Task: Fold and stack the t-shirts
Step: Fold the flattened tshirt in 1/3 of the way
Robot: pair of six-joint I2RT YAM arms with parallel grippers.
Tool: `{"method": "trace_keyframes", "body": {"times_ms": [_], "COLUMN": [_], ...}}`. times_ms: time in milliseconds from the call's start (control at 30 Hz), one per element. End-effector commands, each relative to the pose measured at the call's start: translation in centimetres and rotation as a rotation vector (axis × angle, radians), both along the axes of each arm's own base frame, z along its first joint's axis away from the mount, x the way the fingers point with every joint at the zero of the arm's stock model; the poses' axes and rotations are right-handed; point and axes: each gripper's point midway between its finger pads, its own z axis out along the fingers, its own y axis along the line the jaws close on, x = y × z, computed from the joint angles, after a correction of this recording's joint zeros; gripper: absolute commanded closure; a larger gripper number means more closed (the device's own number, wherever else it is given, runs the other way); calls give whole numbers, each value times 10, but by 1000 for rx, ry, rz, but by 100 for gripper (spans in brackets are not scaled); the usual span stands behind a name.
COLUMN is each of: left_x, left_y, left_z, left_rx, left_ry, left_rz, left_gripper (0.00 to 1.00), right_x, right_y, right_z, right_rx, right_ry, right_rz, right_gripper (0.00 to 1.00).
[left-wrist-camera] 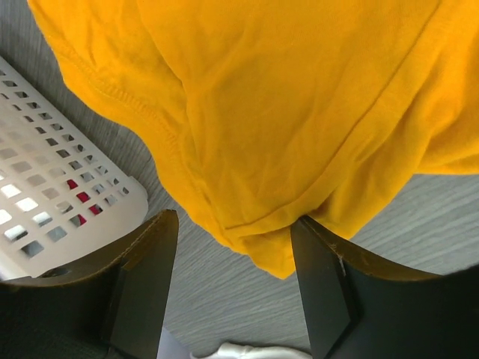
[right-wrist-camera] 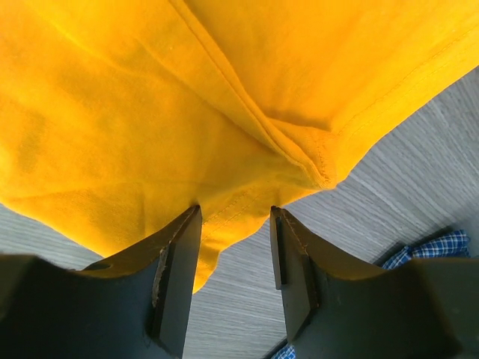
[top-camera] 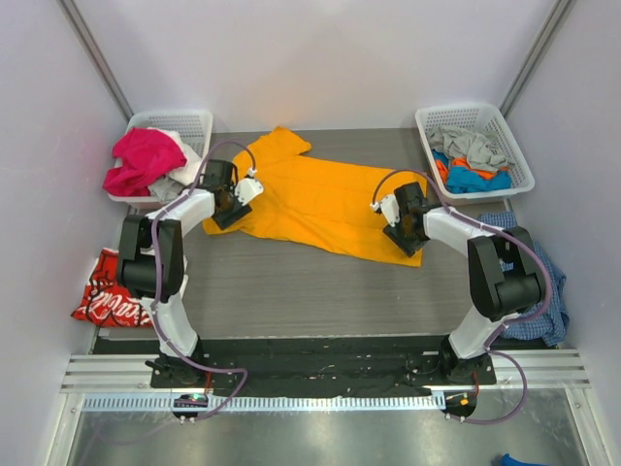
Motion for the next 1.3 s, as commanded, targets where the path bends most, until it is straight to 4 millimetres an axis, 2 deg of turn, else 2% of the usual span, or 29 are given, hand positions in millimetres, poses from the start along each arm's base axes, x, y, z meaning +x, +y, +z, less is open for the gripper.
{"method": "trace_keyframes", "body": {"times_ms": [0,167,433,567,767,967,1000,1167,1267], "left_x": [18,21,26,28,29,17,11,-12,-32], "left_y": [6,15,29,30,31,32,32,30,28], "left_z": [-2,-15,-23,-20,-7,1,-1,14,14], "left_rx": [-1,44,89,99,102,107,106,81,75], "left_ry": [-52,-42,-49,-62,-81,-67,-53,-52,-33], "left_rz": [24,21,20,21,20,11,6,-3,-13], "left_gripper": [35,36,38,39,39,40,40,40,40], "right_x": [17,11,-14,-26,-34,-36,-37,-36,-35], "right_y": [5,-8,-29,-36,-43,-54,-55,-61,-63], "right_z": [-1,-4,-5,-8,-6,-6,-6,-4,-4], "right_rx": [5,-58,-152,-184,-208,-221,-224,-231,-233], "right_ry": [-43,-40,-20,-5,-6,0,0,-4,-1], "right_rz": [-4,4,25,34,39,29,30,25,26], "right_gripper": [50,50,50,50,51,51,51,51,51]}}
